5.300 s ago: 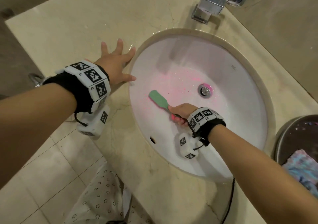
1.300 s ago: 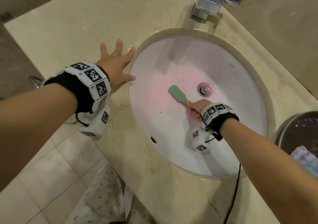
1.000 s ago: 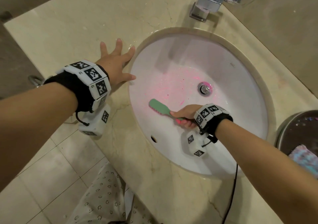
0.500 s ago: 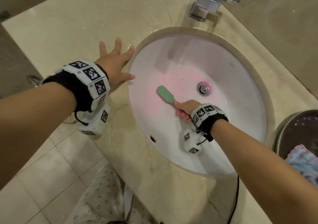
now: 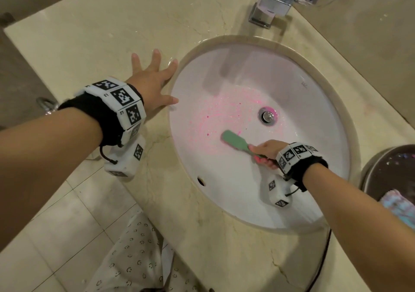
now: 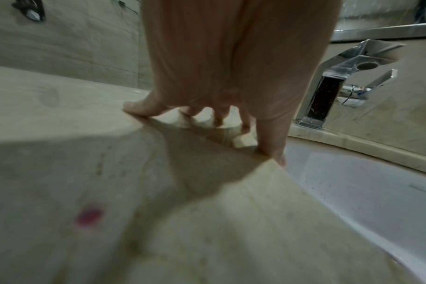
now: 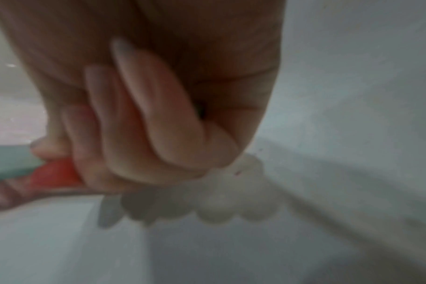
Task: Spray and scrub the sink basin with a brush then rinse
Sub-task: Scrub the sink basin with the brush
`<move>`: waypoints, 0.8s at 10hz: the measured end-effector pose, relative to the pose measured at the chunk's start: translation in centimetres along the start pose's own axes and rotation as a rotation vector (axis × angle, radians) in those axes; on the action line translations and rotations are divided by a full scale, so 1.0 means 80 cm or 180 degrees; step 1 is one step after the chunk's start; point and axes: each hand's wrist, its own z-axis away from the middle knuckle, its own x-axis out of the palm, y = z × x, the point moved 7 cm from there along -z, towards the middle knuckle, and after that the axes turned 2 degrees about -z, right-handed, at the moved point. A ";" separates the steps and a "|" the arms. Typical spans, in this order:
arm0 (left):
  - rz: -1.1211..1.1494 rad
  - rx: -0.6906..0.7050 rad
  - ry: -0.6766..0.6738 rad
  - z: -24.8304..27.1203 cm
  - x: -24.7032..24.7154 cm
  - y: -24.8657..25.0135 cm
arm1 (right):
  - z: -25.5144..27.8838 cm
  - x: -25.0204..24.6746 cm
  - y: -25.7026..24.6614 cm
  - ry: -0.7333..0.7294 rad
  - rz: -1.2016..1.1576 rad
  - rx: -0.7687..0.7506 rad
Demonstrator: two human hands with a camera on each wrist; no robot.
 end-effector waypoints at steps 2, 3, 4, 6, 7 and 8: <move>0.0018 -0.0016 -0.0010 0.001 0.000 0.002 | -0.017 0.033 -0.079 0.0285 -0.0696 -0.0243; -0.0018 -0.0017 -0.0004 0.001 0.000 0.002 | -0.011 0.067 -0.093 -0.0330 -0.1032 -0.0137; -0.0034 -0.0006 0.0006 0.000 0.000 0.002 | -0.002 0.082 -0.073 -0.0958 -0.0622 0.0120; 0.0021 0.0014 0.0017 0.000 0.001 0.001 | 0.005 0.018 -0.019 -0.0235 0.0193 0.0080; 0.0037 0.0014 0.0015 -0.001 0.001 0.000 | 0.000 -0.011 -0.022 0.0434 0.0247 -0.0050; 0.0006 0.0016 0.0011 -0.002 0.001 0.000 | -0.011 -0.007 -0.039 0.0561 -0.0128 -0.0143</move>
